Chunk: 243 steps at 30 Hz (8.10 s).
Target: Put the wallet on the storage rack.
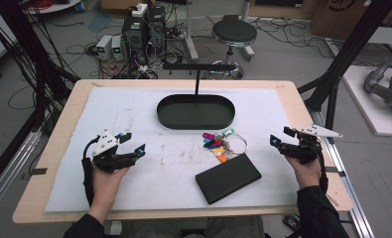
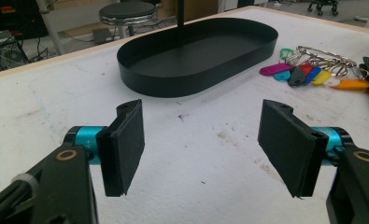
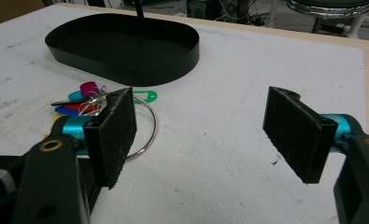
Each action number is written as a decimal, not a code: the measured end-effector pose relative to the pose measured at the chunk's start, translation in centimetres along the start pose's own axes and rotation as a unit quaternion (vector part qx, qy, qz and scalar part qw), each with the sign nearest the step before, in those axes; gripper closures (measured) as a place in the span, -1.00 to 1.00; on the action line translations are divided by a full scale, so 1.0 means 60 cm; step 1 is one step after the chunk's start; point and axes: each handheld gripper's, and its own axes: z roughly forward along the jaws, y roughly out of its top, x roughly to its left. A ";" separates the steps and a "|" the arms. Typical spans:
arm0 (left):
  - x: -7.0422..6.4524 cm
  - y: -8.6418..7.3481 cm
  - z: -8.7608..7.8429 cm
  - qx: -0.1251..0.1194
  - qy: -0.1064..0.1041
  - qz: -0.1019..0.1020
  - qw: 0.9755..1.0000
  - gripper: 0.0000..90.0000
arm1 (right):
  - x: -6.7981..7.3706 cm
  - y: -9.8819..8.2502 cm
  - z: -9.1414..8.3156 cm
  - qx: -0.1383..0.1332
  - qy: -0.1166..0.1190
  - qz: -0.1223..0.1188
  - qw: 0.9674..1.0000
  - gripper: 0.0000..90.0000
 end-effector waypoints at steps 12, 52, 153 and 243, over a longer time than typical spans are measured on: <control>0.006 -0.001 -0.010 -0.003 0.009 -0.011 1.000 -0.30 | 0.001 0.010 -0.004 -0.035 0.014 -0.001 0.999 -0.42; 0.008 0.002 0.002 -0.002 0.004 -0.018 1.000 -0.30 | 0.058 -0.077 -0.009 0.142 0.212 -0.197 0.947 0.11; -0.228 0.028 0.145 0.018 -0.234 0.234 0.944 0.40 | 0.078 -0.002 0.025 0.069 0.216 -0.078 0.971 0.79; -0.125 0.089 0.097 0.010 -0.262 0.109 0.959 0.64 | 0.057 0.002 -0.008 -0.026 0.096 -0.081 0.992 -0.22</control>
